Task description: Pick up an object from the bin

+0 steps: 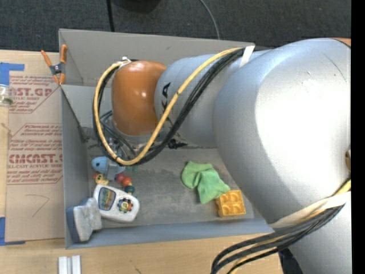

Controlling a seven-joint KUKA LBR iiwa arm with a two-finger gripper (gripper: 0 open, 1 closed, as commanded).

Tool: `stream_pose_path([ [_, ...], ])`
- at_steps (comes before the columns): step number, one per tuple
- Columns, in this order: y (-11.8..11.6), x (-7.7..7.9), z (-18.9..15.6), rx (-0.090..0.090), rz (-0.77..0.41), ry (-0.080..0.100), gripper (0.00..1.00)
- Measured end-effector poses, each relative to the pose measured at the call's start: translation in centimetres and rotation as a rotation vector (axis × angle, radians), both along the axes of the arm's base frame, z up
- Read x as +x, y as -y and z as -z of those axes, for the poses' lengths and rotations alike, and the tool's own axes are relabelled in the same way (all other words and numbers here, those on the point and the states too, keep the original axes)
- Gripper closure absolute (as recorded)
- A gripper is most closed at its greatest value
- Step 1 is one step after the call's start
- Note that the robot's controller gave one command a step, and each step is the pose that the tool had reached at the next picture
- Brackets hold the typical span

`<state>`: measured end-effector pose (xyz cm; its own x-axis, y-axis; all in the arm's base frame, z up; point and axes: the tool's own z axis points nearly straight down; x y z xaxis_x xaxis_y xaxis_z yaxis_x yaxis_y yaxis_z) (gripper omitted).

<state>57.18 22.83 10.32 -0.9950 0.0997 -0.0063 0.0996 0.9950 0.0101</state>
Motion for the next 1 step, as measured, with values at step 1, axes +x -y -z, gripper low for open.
stream_pose_path([
  [1,0.03,-0.11,-1.29,-0.001,0.000,-0.004,1.00],
])
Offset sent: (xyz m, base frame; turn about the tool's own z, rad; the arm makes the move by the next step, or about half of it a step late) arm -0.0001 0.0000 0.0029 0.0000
